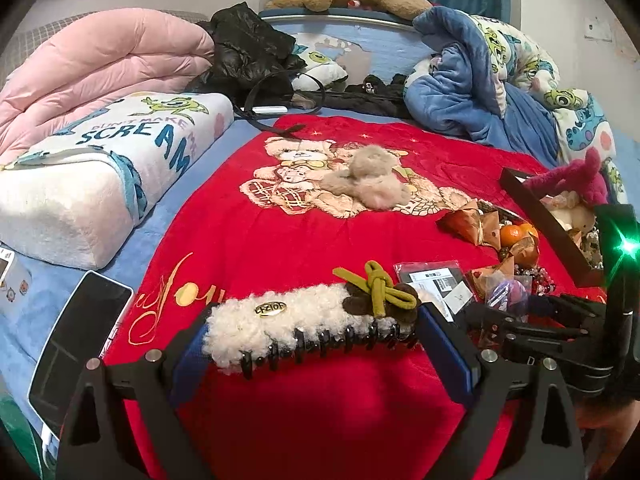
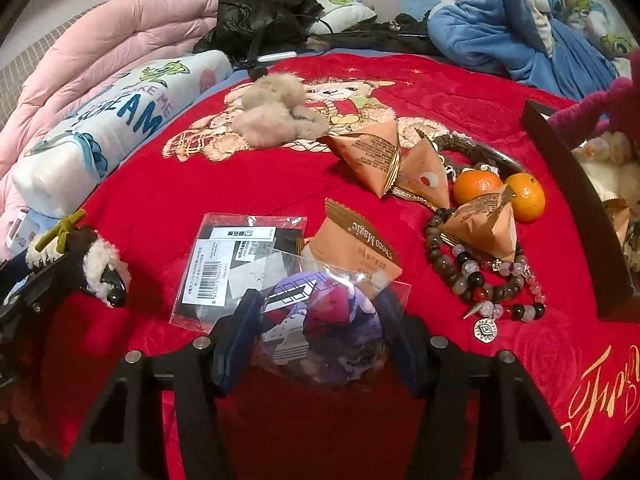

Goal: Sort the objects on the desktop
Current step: 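Grasp the clear anime badge packet with the right tool while the left holds the hair clip, then carry the hair clip and badge packet over the tray with both tools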

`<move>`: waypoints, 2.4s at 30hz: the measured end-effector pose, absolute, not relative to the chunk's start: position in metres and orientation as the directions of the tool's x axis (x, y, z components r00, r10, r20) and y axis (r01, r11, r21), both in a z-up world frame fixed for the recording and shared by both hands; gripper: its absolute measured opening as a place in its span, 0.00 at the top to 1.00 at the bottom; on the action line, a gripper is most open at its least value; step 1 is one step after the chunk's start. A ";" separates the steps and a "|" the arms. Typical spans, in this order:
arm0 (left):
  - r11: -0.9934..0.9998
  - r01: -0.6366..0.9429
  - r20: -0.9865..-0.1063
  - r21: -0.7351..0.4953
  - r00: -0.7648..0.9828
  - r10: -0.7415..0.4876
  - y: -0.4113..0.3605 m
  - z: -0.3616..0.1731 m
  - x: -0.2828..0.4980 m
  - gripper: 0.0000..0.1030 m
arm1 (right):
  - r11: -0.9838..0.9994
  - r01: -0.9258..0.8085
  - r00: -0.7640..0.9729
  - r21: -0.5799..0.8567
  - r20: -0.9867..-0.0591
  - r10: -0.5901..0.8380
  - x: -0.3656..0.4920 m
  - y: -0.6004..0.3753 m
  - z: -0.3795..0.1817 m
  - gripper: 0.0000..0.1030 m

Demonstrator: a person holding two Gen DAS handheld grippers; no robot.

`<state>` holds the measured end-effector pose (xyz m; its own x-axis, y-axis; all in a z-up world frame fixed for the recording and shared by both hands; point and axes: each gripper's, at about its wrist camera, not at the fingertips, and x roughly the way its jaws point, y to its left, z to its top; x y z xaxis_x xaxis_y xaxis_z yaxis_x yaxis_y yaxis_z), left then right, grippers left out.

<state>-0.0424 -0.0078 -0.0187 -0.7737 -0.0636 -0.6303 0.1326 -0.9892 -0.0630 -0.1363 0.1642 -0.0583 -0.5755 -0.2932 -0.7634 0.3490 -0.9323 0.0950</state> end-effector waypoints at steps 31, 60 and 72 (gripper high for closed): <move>-0.985 -0.155 -0.591 -0.076 -0.789 0.170 0.160 0.003 -0.022 0.07 | -0.978 0.164 -0.734 0.129 -0.647 -0.208 -0.046 0.353 0.007 0.49; -0.912 -0.365 -0.575 -0.188 -0.711 0.404 0.271 0.021 -0.056 0.07 | -0.961 -0.108 -0.806 0.254 -0.589 -0.065 0.001 0.487 0.014 0.48; -0.920 -0.368 -0.599 -0.136 -0.709 0.372 0.303 0.030 -0.162 0.07 | -0.932 -0.140 -0.802 0.335 -0.590 -0.092 -0.092 0.510 0.011 0.48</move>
